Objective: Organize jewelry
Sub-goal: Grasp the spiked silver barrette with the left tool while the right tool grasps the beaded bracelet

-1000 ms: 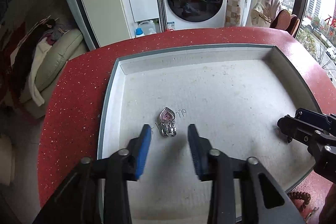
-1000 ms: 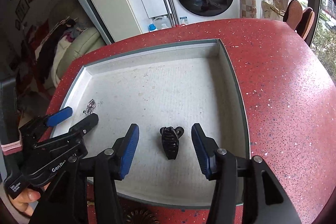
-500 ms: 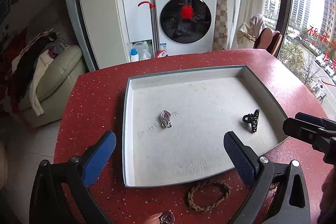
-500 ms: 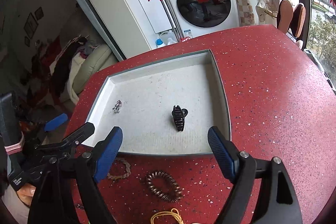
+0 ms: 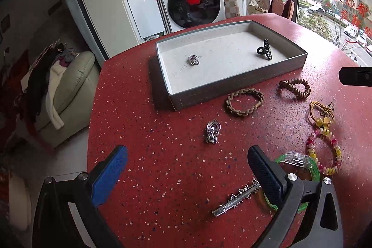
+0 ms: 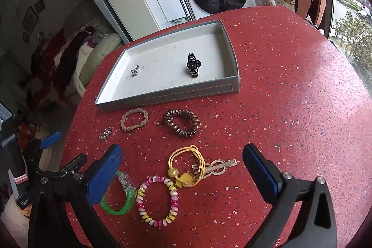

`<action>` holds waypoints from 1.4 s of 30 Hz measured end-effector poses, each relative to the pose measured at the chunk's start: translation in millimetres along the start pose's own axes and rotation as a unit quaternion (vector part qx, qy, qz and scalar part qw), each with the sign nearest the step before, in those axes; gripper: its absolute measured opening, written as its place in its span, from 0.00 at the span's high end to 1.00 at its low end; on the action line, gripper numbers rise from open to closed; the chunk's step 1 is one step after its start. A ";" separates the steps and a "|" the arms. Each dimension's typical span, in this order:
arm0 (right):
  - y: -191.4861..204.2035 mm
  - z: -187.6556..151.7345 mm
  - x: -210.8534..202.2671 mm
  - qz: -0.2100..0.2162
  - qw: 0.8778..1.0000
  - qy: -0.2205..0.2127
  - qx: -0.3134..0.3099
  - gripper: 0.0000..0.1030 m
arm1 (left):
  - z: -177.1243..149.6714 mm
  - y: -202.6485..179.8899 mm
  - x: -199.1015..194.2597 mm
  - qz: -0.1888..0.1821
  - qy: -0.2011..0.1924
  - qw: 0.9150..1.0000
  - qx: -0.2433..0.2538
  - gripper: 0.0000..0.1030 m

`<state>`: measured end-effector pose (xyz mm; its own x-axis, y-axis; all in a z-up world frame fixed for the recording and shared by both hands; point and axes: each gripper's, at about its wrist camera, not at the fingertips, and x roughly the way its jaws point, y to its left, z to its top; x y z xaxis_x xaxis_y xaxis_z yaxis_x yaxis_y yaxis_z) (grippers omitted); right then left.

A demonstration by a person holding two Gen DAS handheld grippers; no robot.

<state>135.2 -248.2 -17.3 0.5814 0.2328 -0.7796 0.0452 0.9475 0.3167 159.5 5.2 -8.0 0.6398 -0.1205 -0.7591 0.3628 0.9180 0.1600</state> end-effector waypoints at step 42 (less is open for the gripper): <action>36.1 -71.3 15.1 -0.123 0.985 0.052 -0.110 0.39 | -39.8 -33.3 4.9 -0.056 0.031 0.997 0.052 0.17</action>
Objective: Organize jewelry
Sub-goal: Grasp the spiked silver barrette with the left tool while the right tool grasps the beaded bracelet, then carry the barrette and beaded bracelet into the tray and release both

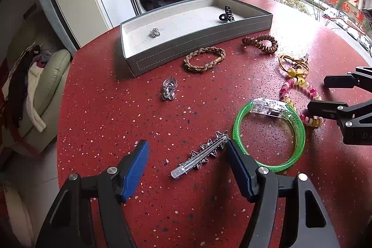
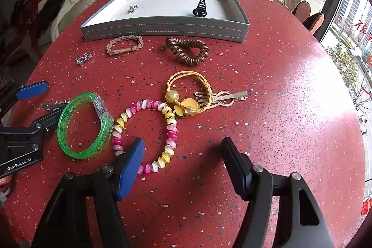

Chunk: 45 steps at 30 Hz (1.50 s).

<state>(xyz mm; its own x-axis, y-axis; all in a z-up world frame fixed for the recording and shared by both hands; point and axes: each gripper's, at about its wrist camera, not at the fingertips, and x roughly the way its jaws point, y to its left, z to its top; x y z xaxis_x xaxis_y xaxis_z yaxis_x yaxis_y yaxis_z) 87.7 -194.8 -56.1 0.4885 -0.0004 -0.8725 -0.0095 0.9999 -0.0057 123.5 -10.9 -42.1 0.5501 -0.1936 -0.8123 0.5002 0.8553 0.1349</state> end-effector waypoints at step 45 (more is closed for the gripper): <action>-36.2 58.6 -50.0 0.098 0.991 -0.085 0.046 0.90 | 44.3 25.7 -57.0 -0.046 -0.047 0.988 -0.138 0.66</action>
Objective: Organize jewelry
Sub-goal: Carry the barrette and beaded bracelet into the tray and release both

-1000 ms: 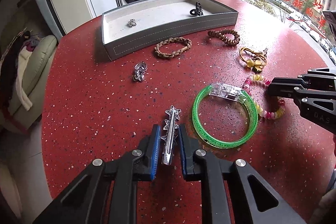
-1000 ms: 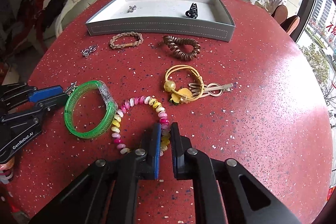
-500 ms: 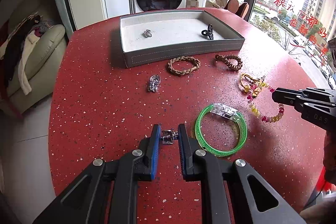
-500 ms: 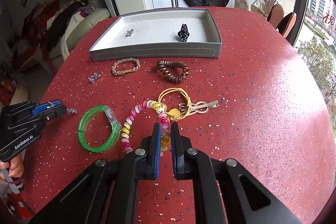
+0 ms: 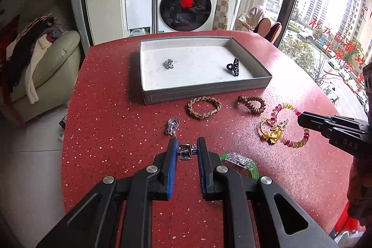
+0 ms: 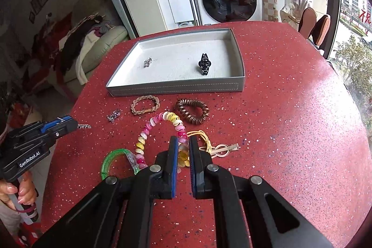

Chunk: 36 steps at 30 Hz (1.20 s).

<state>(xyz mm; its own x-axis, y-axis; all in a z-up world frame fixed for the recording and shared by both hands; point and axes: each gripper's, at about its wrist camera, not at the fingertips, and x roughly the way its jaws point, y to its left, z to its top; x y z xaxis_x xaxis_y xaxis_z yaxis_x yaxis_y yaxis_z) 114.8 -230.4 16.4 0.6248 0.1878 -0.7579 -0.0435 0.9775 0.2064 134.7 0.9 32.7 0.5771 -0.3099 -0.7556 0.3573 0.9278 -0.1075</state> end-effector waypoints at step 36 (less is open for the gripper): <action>-75.1 151.7 167.1 -0.031 0.996 0.020 0.078 0.90 | 152.9 -1.1 189.0 0.051 0.030 0.997 -0.039 0.66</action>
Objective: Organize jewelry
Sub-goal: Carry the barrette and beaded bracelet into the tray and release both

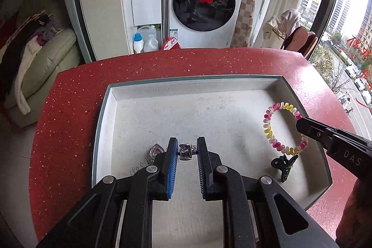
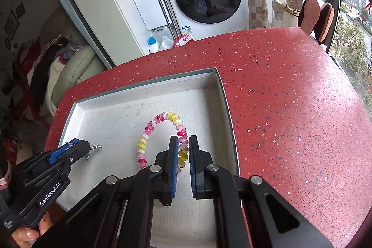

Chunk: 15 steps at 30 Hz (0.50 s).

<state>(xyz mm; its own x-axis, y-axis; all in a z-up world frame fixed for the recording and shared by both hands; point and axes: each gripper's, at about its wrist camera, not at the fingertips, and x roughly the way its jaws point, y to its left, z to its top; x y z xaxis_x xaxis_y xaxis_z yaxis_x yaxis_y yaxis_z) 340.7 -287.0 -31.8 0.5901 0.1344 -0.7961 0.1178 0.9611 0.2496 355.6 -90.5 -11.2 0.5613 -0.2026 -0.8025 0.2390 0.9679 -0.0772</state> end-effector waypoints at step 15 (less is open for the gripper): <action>-1.8 -11.3 12.1 0.010 1.000 0.022 0.006 0.85 | -10.1 -14.9 14.3 0.053 0.004 0.998 0.039 0.65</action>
<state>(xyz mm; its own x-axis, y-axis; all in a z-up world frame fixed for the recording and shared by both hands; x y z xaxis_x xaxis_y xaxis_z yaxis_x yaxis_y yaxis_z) 338.6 -284.3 -48.1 0.5571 0.1633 -0.8143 0.1163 0.9555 0.2711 352.1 -106.4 -27.5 0.5802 -0.0985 -0.8085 0.2400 0.9693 0.0542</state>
